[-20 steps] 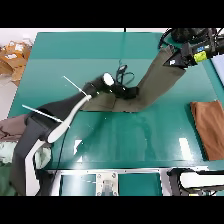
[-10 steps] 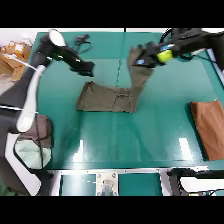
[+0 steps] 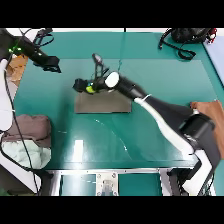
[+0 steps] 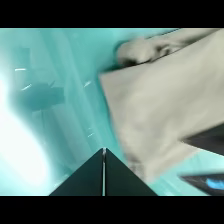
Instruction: Fold the shirts.
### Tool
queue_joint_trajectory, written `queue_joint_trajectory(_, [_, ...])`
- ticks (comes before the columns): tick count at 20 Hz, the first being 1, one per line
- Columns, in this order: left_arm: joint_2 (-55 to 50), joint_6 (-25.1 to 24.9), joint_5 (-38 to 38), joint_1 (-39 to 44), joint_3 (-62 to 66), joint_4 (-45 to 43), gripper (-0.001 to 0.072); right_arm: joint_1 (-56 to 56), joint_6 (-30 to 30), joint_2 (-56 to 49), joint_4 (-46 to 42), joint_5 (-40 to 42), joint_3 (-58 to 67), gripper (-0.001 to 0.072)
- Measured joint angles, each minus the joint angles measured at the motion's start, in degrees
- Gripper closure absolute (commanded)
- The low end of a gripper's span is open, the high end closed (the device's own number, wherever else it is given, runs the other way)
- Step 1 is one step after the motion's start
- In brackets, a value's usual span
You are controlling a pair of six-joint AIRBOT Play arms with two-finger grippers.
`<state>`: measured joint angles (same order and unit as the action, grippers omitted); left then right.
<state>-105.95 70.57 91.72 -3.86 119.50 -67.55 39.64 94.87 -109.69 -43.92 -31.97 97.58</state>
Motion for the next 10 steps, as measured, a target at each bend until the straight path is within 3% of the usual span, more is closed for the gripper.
queue_joint_trajectory(2, [0.09, -0.22, 0.81, -0.92, 0.00, -0.37, 0.0688, -0.57, 0.20, -1.66, 0.55, 1.51, 0.15, 0.0241])
queue_joint_trajectory(5, [0.15, -0.44, 1.03, -1.55, 0.00, -0.46, 0.0688, -6.29, 0.37, -0.13, -0.28, -3.85, 0.26, 0.0241])
queue_joint_trajectory(9, [0.15, -0.44, 0.59, -1.77, 0.00, -0.42, 0.0688, -18.84, -0.66, 4.63, -5.73, -18.18, 0.28, 0.0230])
queue_joint_trajectory(10, [0.15, -0.44, 0.48, -1.86, 0.00, -0.55, 0.0688, -22.32, -1.07, 5.44, -7.63, -22.38, 0.07, 0.0168])
